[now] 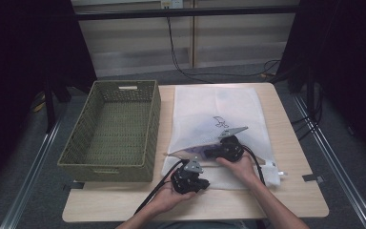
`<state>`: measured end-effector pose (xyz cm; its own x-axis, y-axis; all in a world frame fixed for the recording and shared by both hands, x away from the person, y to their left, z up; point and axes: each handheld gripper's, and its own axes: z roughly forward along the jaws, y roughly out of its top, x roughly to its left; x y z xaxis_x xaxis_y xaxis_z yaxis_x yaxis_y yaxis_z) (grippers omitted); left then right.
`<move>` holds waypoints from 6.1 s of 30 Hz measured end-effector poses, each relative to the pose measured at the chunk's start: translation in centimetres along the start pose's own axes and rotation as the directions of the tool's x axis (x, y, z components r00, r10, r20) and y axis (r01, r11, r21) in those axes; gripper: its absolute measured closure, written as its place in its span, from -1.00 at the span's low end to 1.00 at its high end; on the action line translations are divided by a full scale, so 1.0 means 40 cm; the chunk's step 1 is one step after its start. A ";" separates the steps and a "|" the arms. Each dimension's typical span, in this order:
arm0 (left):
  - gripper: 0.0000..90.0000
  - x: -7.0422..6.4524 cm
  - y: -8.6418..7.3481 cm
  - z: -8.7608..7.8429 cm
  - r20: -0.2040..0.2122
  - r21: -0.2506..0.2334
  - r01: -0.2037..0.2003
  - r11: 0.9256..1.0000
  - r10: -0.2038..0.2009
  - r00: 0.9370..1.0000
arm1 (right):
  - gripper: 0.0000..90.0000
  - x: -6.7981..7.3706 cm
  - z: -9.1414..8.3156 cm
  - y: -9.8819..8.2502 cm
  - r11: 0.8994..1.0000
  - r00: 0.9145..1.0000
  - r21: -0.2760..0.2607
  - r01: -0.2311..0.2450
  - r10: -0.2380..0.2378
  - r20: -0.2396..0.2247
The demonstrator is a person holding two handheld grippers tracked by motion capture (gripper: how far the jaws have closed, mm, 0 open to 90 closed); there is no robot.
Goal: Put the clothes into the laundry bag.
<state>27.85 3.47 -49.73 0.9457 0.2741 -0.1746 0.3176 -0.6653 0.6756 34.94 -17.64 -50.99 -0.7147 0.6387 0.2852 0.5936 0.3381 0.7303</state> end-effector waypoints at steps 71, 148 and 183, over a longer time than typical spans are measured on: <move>0.91 0.001 0.004 0.004 0.005 -0.008 0.004 1.000 -0.004 1.000 | 0.87 -0.073 0.056 0.078 0.993 0.953 -0.109 -0.055 0.085 0.290; 0.91 0.007 0.002 0.005 0.026 -0.017 0.006 1.000 -0.005 1.000 | 0.65 -0.118 -0.114 0.004 0.997 0.986 -0.065 -0.049 0.059 0.157; 0.68 0.010 0.008 0.011 0.063 -0.027 0.008 1.000 -0.007 0.998 | 1.00 -0.110 -0.120 -0.015 0.996 0.985 -0.077 -0.051 0.063 0.161</move>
<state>28.35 3.06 -49.87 0.9460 0.2345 -0.2238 0.3236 -0.6443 0.6930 35.97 -23.97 -49.72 -0.6071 0.7615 0.2272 0.5992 0.2509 0.7603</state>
